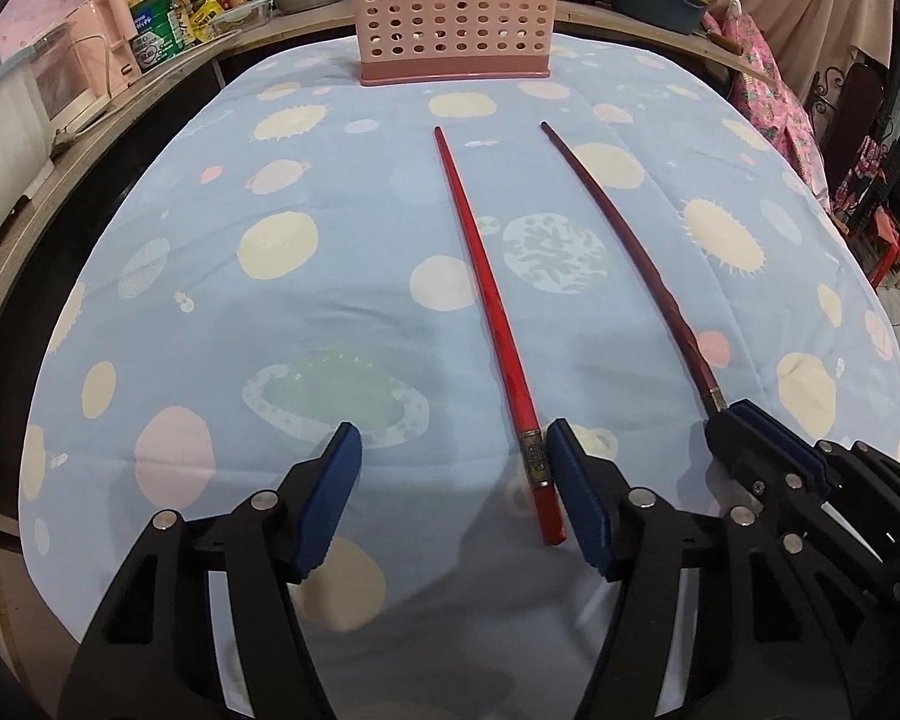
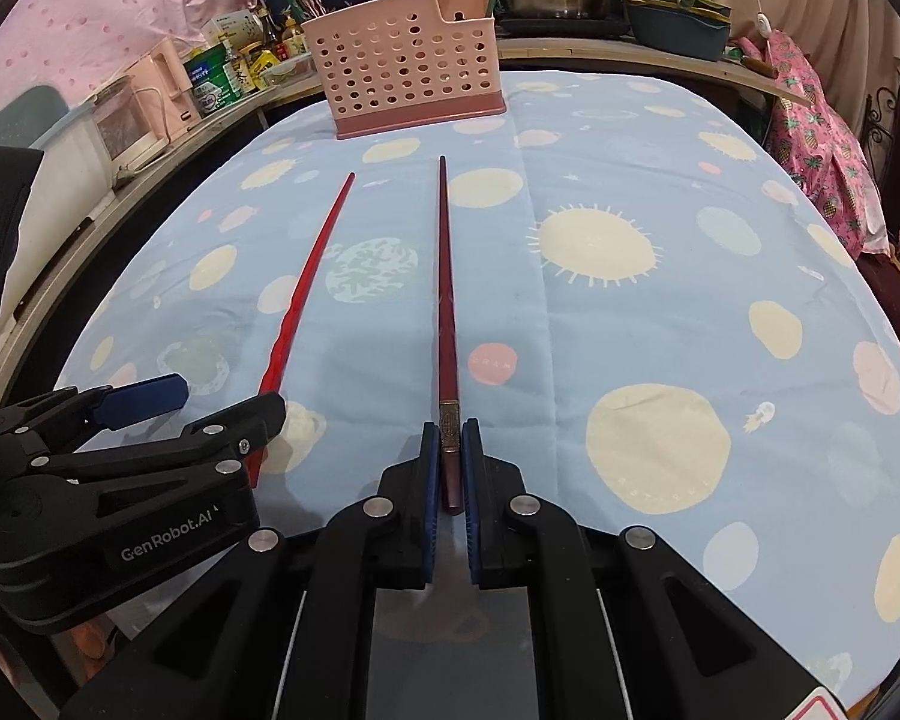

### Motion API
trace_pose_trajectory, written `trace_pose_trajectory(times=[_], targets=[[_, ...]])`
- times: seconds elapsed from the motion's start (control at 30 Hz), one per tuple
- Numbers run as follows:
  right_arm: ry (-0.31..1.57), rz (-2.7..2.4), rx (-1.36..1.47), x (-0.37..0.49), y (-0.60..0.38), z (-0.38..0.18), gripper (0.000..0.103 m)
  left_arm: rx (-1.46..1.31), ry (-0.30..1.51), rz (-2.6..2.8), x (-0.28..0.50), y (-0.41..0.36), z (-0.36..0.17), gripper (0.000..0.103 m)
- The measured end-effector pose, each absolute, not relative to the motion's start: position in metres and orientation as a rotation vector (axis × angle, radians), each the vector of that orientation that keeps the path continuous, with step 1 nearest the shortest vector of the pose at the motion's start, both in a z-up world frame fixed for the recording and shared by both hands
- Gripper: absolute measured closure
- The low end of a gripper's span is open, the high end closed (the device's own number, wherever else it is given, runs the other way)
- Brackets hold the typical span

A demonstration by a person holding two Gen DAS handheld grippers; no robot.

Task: Organize utensils
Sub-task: 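Grasp the dark brown chopstick with the right tool while the left tool grasps the red one, then lift the red chopstick with the left tool while the right tool lifts the brown one toward the basket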

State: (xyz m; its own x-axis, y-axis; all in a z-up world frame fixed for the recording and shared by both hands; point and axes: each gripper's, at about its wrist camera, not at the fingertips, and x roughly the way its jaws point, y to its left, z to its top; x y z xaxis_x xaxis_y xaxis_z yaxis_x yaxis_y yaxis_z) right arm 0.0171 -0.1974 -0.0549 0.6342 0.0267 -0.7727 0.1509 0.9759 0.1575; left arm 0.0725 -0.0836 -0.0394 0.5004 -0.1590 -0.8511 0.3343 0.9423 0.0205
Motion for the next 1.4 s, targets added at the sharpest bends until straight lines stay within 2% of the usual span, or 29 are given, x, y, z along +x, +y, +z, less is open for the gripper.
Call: trace_pose_trajectory(times=[0.1,0.17,0.33,0.77,1.4], targets=[[0.884,-0.071,0.219,0.017,-0.198,-0.055,0.096,0.195,1.001,-0.312,0.071,-0.084,-0.038,0.059],[0.884,-0.071,0.219,0.017,-0.198,-0.055,0.096,0.193,1.002,-0.323,0.070,-0.084,-0.037,0.074],[0.885,-0.068,0.221,0.016,-0.197,-0.054,0.096,0.168,1.022,-0.349,0.070,-0.081,-0.035,0.095],[0.836,-0.047,0.238,0.007,-0.197,-0.030,0.096,0.081,1.012,-0.377,0.067,-0.060,-0.004,0.096],[0.534,-0.009,0.268,0.025,-0.231,0.101,0.096,-0.026,0.719,-0.359,0.102,-0.039,0.125,0.096]])
